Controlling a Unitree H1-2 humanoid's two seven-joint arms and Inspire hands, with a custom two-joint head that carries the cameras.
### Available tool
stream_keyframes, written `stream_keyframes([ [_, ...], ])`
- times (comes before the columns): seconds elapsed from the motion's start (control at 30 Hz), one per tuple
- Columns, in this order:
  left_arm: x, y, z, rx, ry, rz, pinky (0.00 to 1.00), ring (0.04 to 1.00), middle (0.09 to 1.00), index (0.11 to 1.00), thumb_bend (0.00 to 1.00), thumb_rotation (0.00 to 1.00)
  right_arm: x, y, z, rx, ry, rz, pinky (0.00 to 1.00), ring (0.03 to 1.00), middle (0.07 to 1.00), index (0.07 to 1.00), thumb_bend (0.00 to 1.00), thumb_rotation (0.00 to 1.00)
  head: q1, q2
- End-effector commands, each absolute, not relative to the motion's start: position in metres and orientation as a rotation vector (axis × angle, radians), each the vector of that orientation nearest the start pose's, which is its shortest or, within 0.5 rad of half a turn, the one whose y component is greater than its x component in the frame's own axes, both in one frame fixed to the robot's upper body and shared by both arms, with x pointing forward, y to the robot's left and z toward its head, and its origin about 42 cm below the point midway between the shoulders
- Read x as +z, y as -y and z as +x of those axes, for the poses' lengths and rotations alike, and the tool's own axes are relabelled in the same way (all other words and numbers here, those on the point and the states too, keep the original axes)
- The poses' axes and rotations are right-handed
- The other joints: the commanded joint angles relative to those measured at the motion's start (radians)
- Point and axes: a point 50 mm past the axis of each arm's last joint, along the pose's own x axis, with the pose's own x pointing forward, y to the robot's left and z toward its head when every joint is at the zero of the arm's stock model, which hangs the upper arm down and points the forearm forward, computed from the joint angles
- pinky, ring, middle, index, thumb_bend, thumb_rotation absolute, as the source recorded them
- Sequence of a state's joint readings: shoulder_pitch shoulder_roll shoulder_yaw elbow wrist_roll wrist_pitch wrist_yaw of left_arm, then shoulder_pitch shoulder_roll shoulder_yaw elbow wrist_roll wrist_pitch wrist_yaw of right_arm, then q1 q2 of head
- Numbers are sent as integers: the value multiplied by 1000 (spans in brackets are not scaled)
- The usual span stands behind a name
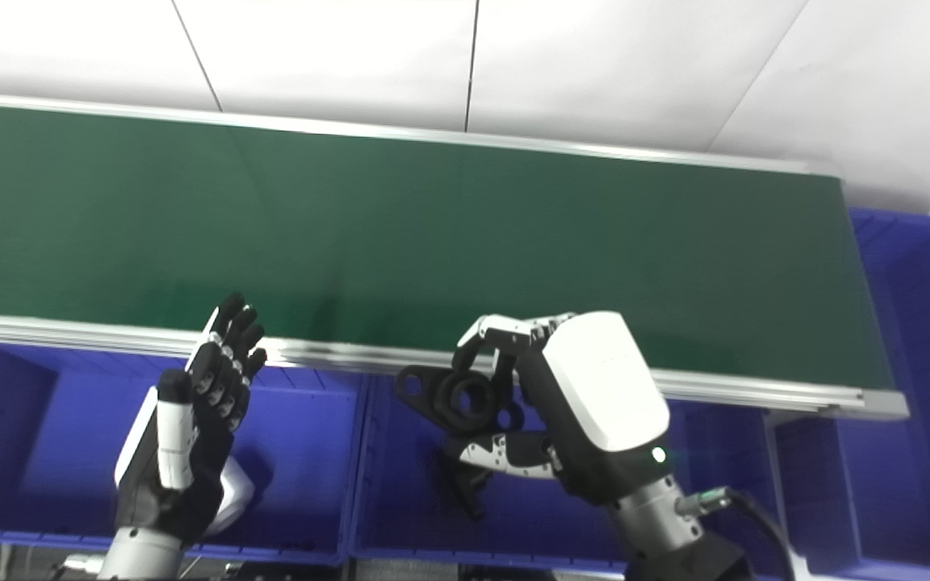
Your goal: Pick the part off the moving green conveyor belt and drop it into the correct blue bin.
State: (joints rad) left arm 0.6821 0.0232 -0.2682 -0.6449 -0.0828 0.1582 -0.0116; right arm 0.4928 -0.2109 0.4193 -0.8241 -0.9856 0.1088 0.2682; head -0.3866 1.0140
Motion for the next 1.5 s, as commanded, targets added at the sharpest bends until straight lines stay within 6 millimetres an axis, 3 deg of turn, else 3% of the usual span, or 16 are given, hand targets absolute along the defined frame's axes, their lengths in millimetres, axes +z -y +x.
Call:
stream_keyframes([
  [0.0, 160, -178, 77, -96, -133, -168, 1000, 1000, 1000, 1000, 732, 1000, 199, 169, 95, 345, 241, -974, 123, 180, 280, 486, 511, 134, 3, 6],
  [0.1, 162, -179, 76, -93, -136, -164, 1000, 1000, 1000, 1000, 733, 1000, 175, 163, 89, 316, 167, -978, 158, 225, 339, 487, 511, 134, 9, 16],
  [0.17, 162, -181, 77, -90, -135, -165, 1000, 1000, 1000, 1000, 731, 1000, 157, 158, 88, 313, 96, -1006, 160, 224, 328, 487, 511, 132, 4, 18],
  [0.33, 163, -181, 77, -91, -137, -178, 1000, 1000, 1000, 1000, 719, 1000, 134, 153, 92, 377, -87, -1138, 155, 223, 329, 490, 516, 136, 9, 15],
  [0.4, 162, -181, 77, -92, -133, -175, 1000, 1000, 1000, 1000, 716, 998, 131, 153, 92, 395, -169, -1172, 258, 357, 491, 495, 520, 152, 15, 13],
  [0.43, 162, -181, 78, -92, -131, -174, 1000, 1000, 1000, 1000, 703, 1000, 131, 153, 92, 401, -204, -1189, 371, 468, 590, 660, 741, 288, 15, 13],
  [0.53, 161, -182, 78, -91, -132, -172, 1000, 1000, 1000, 1000, 704, 1000, 129, 152, 92, 397, -270, -1231, 547, 634, 732, 807, 950, 452, 15, 8],
  [0.73, 160, -182, 79, -93, -137, -163, 1000, 1000, 1000, 1000, 721, 1000, 126, 152, 94, 375, -277, -1287, 731, 804, 875, 874, 1000, 627, 29, 3],
  [0.87, 158, -181, 79, -95, -137, -160, 1000, 1000, 1000, 1000, 706, 1000, 127, 151, 94, 370, -266, -1296, 823, 850, 903, 897, 1000, 700, 35, -2],
  [1.07, 157, -181, 79, -104, -141, -146, 1000, 1000, 1000, 1000, 726, 1000, 130, 152, 94, 359, -248, -1252, 777, 843, 896, 894, 1000, 732, 51, -10],
  [1.1, 156, -181, 78, -104, -141, -149, 1000, 1000, 1000, 1000, 727, 1000, 133, 153, 93, 346, -233, -1203, 771, 840, 894, 893, 1000, 734, 58, -14],
  [1.17, 156, -181, 77, -103, -143, -153, 1000, 1000, 1000, 1000, 704, 1000, 146, 154, 90, 324, -205, -1066, 669, 785, 846, 859, 1000, 830, 69, -19],
  [1.27, 155, -183, 75, -104, -146, -148, 1000, 1000, 1000, 1000, 696, 1000, 172, 152, 83, 287, -168, -785, 646, 762, 826, 850, 978, 871, 88, -31],
  [1.37, 153, -184, 74, -102, -151, -141, 1000, 1000, 1000, 1000, 696, 1000, 193, 148, 70, 244, -160, -400, 684, 771, 832, 849, 933, 897, 100, -39],
  [1.47, 151, -186, 74, -110, -146, -131, 1000, 1000, 1000, 1000, 690, 1000, 194, 137, 55, 143, -95, -17, 721, 781, 826, 851, 866, 908, 103, -50],
])
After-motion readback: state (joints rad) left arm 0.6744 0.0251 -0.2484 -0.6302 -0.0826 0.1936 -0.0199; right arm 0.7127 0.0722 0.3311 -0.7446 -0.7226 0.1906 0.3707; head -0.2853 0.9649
